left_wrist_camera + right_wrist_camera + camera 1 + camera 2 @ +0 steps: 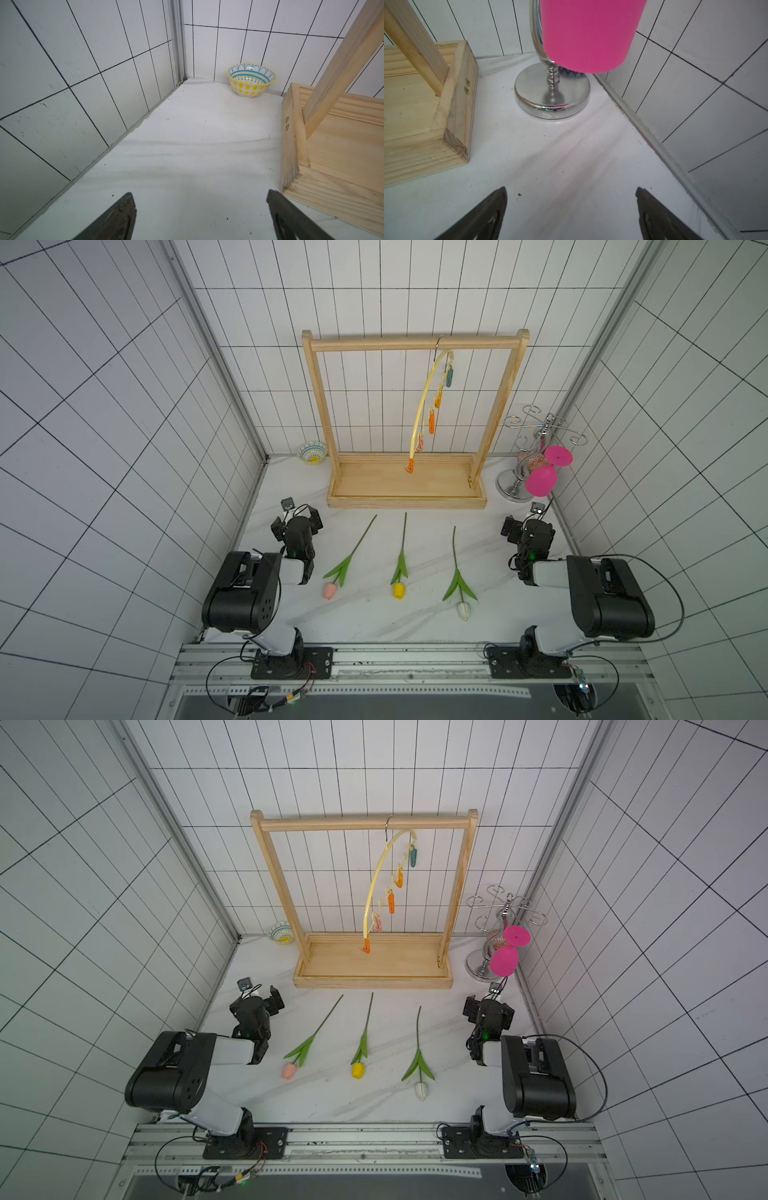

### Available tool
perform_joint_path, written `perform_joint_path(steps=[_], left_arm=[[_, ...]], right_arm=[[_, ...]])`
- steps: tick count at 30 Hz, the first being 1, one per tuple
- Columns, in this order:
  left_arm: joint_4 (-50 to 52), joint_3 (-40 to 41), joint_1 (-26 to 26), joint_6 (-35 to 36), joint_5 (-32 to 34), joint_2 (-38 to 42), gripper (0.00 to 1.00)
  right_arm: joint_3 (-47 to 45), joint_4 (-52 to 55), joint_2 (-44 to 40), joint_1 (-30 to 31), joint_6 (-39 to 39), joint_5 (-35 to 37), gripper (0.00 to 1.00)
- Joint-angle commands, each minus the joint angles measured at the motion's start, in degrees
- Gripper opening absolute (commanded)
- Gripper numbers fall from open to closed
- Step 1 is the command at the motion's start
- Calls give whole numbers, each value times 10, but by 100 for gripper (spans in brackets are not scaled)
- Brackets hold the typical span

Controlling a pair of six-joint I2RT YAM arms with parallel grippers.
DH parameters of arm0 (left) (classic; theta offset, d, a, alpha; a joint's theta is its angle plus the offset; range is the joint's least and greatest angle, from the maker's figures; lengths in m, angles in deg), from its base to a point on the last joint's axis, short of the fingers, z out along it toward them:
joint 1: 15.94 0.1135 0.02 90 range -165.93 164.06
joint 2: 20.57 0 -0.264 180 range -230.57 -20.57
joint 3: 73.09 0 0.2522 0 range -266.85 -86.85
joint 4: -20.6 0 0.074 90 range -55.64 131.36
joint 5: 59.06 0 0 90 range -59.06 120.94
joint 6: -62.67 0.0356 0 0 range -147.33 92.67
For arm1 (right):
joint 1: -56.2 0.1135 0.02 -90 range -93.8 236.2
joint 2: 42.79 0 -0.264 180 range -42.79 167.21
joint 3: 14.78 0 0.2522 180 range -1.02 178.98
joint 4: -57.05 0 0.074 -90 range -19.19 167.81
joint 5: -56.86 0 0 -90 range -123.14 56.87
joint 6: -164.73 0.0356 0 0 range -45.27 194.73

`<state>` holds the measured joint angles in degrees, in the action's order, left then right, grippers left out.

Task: Dry the flowers on a clothes hanger
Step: Pick up the flower at the center of the board.

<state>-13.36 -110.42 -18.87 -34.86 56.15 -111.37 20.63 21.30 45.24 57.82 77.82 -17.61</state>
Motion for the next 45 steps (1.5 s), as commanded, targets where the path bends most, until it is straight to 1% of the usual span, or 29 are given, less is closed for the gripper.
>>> perform_joint_path(steps=[1,18,20,21,22,23,24,25,26,27,28,29,30,32,34,35,36,37,38,39,40,42,45], left_arm=[[-1,-8,0,-3,0,8,99],[-4,-4,-2,-1,-1,11,99],[-26,5,-8,14,-2,13,99],[-45,17,-17,21,2,20,99],[-82,41,-30,33,18,35,99],[-149,67,-47,77,28,54,99],[-157,75,-100,126,94,95,99],[-135,68,-149,171,139,137,99],[-60,45,-204,205,157,192,99],[63,7,-249,191,149,248,99],[185,-32,-270,140,114,288,98],[290,-69,-273,58,42,320,98],[342,-90,-272,-18,-15,335,98],[376,-98,-273,-100,-76,340,99],[412,-98,-273,-133,-105,337,99],[437,-98,-273,-169,-102,335,99],[428,-89,-273,-198,-86,334,99],[415,-86,-267,-212,-97,335,99],[423,-90,-260,-216,-121,343,99],[441,-94,-259,-213,-125,355,99],[463,-97,-260,-217,-115,365,99],[465,-76,-260,-229,-70,396,99],[412,-10,-258,-274,18,432,99]], right_arm=[[14,-6,3,5,-5,2,99],[14,-7,3,4,-4,1,99],[12,-9,2,5,-5,1,99],[6,-21,-1,10,-12,2,99],[-14,-58,-14,27,-29,22,99],[-48,-105,-43,55,-51,59,99],[-78,-127,-91,106,-83,138,99],[-91,-113,-145,152,-117,195,99],[-90,-40,-220,194,-128,218,99],[-65,93,-296,211,-77,188,99],[-31,227,-349,208,1,137,99],[6,333,-383,203,90,102,99],[32,406,-395,202,163,84,99],[61,517,-392,203,251,57,99],[42,538,-369,197,352,80,99],[30,533,-358,183,385,65,99],[27,517,-349,159,372,7,99],[29,512,-343,147,360,-28,99],[34,514,-334,145,355,-34,100],[39,516,-321,145,345,-43,97],[44,516,-306,145,334,-58,92],[75,534,-253,147,316,-105,76],[150,626,-159,168,294,-154,58]])
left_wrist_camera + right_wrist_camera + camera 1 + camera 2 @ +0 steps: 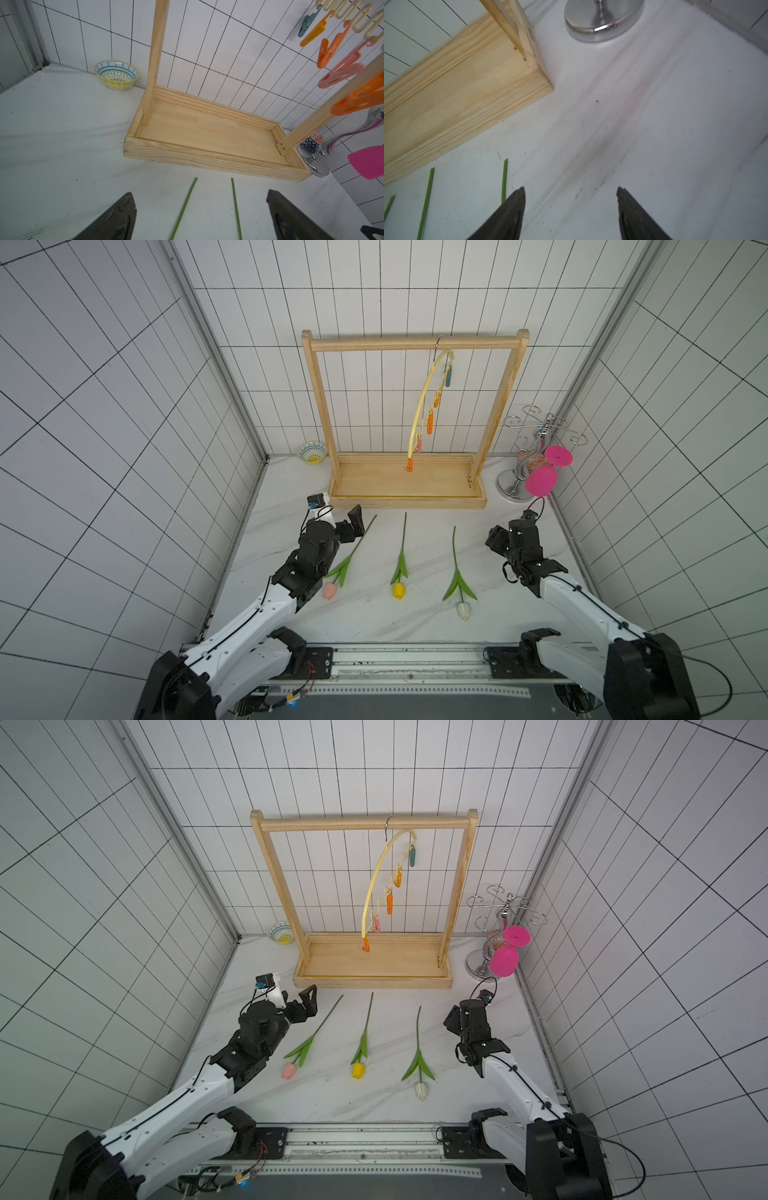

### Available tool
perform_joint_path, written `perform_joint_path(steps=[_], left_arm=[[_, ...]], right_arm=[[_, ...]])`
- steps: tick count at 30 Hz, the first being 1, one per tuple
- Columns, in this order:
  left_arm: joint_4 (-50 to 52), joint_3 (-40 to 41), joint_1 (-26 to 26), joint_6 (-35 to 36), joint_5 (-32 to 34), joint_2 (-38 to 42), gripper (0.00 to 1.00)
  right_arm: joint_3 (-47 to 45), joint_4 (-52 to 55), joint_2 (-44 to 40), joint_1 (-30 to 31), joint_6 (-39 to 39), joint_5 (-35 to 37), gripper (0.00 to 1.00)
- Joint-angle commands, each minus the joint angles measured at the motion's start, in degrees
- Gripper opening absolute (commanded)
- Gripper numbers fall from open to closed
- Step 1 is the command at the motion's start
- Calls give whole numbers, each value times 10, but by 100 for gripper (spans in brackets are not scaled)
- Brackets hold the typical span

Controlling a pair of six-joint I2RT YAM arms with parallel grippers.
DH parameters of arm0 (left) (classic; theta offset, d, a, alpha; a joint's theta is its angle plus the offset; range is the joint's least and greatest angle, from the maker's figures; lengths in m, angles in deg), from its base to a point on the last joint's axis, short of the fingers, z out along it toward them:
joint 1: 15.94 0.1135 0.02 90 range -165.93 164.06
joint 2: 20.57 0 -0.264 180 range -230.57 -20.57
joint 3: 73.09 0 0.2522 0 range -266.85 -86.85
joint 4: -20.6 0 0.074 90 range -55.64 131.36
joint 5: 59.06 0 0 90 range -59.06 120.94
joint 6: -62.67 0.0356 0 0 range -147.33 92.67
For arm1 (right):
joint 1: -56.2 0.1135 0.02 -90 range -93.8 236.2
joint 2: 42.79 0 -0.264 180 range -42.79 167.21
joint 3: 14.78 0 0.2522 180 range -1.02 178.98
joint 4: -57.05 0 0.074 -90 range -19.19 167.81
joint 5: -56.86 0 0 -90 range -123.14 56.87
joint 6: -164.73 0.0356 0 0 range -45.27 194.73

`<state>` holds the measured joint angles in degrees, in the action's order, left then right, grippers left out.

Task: Dry the flowers on a clothes hanger
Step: Pick up the flower at the center of the board.

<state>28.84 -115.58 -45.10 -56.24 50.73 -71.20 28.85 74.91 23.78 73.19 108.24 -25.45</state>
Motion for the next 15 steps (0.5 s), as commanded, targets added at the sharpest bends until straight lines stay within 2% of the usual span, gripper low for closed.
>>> perform_joint_path(steps=[1,3,5,8,12,15], left_arm=[[-31,64,7,-79,86,35,99],[-87,106,19,-129,95,21,99],[-122,113,39,-143,52,-11,99],[-90,69,54,-145,-11,-62,99],[-27,13,54,-131,-73,-102,99],[-51,22,54,-135,-94,-106,99]], right_arm=[[83,113,78,29,-20,-81,55],[96,123,119,69,-38,-94,54],[110,137,145,103,-43,-93,50],[115,146,165,161,-38,-39,50],[121,161,188,206,-17,-5,49],[120,157,203,223,-12,-2,40]])
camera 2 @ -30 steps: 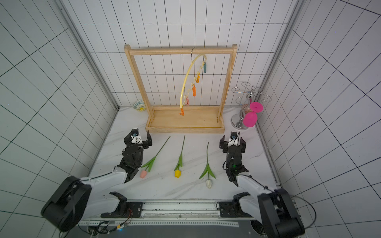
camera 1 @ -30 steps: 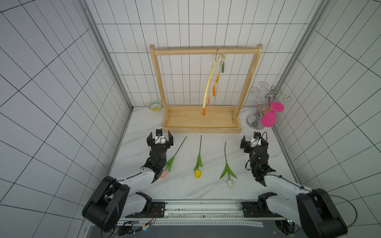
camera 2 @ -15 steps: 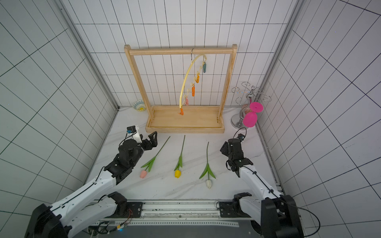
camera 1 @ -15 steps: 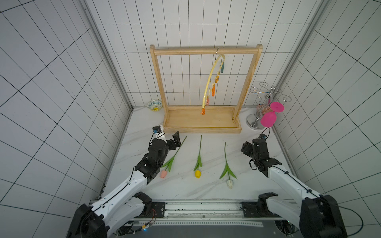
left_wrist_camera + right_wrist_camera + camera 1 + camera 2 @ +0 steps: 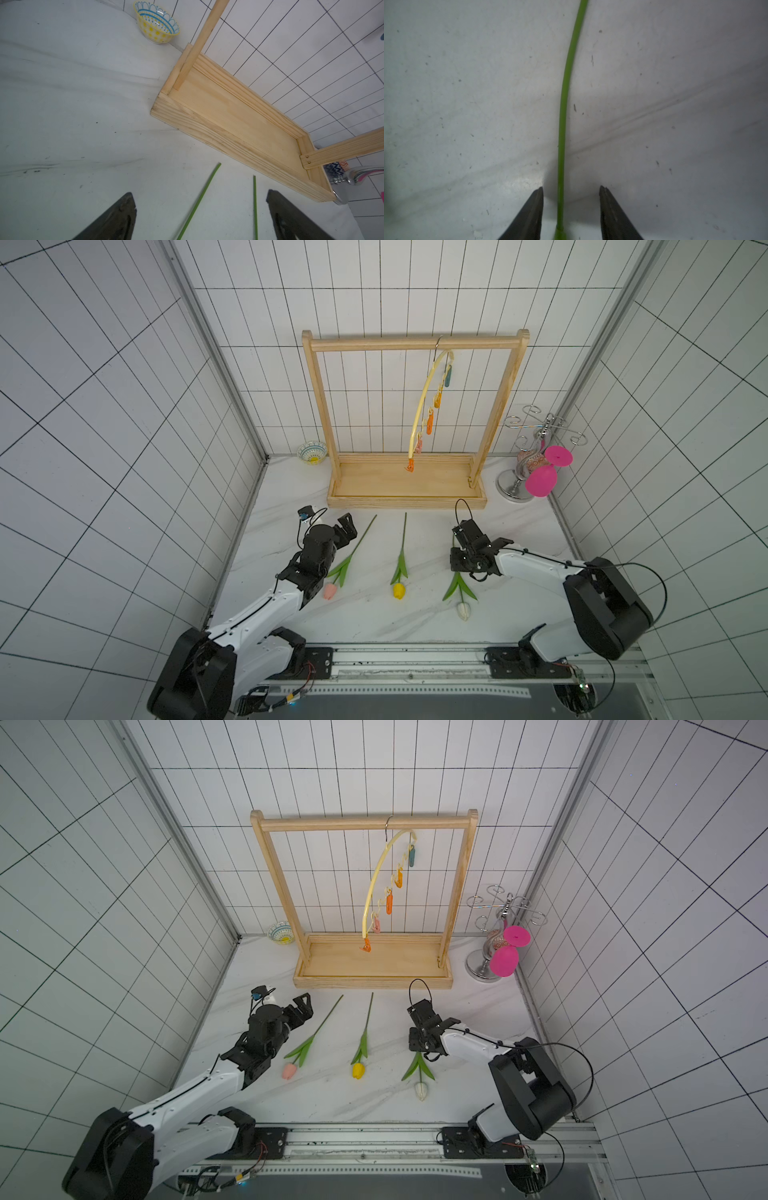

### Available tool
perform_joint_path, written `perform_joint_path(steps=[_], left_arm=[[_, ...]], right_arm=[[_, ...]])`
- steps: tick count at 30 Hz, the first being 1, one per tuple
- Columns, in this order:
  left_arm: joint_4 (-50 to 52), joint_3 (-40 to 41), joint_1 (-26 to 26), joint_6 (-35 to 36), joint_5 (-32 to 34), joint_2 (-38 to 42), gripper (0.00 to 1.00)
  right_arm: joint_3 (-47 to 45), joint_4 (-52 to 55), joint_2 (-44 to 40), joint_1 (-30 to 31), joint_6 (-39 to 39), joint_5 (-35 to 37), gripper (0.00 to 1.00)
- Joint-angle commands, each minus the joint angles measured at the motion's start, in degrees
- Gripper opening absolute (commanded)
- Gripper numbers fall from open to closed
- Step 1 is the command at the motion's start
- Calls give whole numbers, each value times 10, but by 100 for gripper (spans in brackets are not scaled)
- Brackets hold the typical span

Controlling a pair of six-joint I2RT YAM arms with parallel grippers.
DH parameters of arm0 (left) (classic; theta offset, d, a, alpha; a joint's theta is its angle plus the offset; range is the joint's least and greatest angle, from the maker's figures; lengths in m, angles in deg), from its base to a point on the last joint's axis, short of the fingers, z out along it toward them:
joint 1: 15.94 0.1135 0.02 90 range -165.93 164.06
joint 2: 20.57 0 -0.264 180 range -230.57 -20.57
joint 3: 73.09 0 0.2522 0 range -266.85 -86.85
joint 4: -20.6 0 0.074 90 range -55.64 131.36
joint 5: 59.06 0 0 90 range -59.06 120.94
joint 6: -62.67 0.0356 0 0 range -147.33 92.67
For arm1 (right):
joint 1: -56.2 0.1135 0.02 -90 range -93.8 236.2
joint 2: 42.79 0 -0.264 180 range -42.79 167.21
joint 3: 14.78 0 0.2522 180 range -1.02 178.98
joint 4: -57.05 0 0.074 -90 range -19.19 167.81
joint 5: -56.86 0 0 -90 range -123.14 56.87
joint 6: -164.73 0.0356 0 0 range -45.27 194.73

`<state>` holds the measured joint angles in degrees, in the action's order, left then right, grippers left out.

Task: Dry the flowers on a clothes hanger
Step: Pick up the flower at the center of the board.

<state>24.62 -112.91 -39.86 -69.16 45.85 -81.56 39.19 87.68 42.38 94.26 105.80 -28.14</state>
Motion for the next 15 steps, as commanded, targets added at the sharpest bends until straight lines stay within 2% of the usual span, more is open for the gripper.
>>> perform_joint_path(steps=[1,3,8,10,12,15], left_arm=[[-19,2,1,-6,-48,-1,99],[-36,14,1,-7,-49,8,99],[-50,28,1,-4,-42,29,98],[-74,34,1,-4,-50,27,95],[-103,40,1,-1,-78,23,91],[-142,42,1,30,-136,18,87]], right_arm=[[18,30,22,14,13,27,39],[19,28,36,17,14,39,33],[41,44,72,18,13,20,5],[46,48,66,19,10,13,0],[67,65,43,19,0,15,0],[89,84,-35,20,-4,6,0]])
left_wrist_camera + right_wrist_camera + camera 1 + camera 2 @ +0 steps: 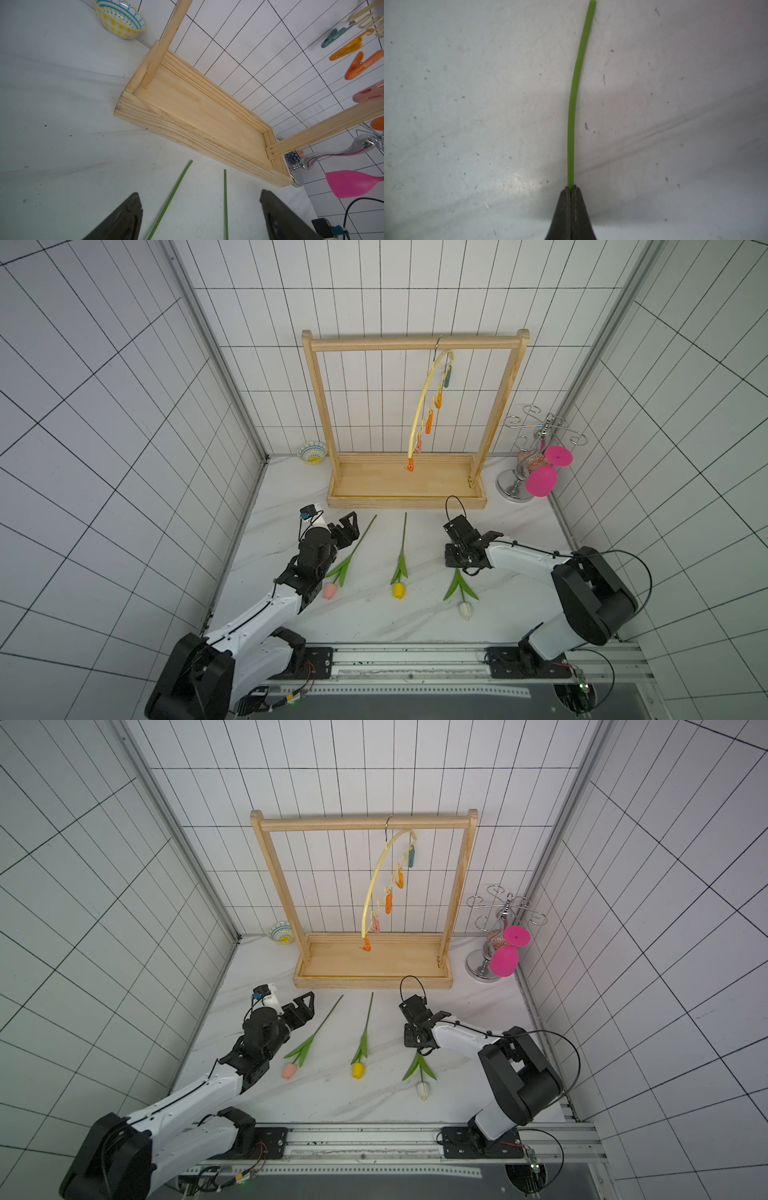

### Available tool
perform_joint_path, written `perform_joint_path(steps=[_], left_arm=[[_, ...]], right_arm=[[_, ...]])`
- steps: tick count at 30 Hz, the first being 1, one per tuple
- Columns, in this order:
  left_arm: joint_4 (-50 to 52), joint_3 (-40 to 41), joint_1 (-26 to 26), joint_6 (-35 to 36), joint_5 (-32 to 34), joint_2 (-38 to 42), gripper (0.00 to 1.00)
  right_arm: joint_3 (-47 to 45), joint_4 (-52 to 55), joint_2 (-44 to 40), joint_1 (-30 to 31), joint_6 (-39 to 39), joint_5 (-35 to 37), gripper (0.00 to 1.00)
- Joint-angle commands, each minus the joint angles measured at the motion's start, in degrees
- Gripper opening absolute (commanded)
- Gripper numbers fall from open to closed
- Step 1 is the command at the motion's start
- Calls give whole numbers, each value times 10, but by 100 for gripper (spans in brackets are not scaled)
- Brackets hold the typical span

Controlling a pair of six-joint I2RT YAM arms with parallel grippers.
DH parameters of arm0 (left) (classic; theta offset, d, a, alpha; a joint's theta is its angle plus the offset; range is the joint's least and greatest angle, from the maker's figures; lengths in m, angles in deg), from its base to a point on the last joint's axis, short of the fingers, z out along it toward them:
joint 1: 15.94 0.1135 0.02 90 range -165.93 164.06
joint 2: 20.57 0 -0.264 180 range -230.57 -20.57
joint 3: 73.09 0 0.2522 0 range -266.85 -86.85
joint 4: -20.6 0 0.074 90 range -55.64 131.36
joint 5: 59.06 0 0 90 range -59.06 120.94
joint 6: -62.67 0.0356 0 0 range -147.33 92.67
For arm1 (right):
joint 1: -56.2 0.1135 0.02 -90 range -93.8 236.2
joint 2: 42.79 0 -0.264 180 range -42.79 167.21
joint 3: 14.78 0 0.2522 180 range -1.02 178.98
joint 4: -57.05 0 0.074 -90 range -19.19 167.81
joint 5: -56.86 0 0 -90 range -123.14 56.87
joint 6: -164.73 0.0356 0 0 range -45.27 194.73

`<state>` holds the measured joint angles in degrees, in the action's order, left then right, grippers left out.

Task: Dry the flowers on a clothes hanger
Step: Pick up the flower at the center of the board, then open the clamp at the hanger.

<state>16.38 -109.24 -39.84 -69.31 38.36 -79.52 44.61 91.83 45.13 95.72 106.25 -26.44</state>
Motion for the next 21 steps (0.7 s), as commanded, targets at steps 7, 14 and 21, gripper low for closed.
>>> perform_joint_path(steps=[7,14,21], left_arm=[[-72,-15,-4,82,-77,21,82],[-172,-106,-6,119,-178,-41,85],[-196,-282,-5,122,-322,-179,86]], right_arm=[[-1,-53,-290,4,-58,-1,0],[-93,-223,-411,4,-123,-15,0],[-64,-211,-402,4,-128,-13,0]])
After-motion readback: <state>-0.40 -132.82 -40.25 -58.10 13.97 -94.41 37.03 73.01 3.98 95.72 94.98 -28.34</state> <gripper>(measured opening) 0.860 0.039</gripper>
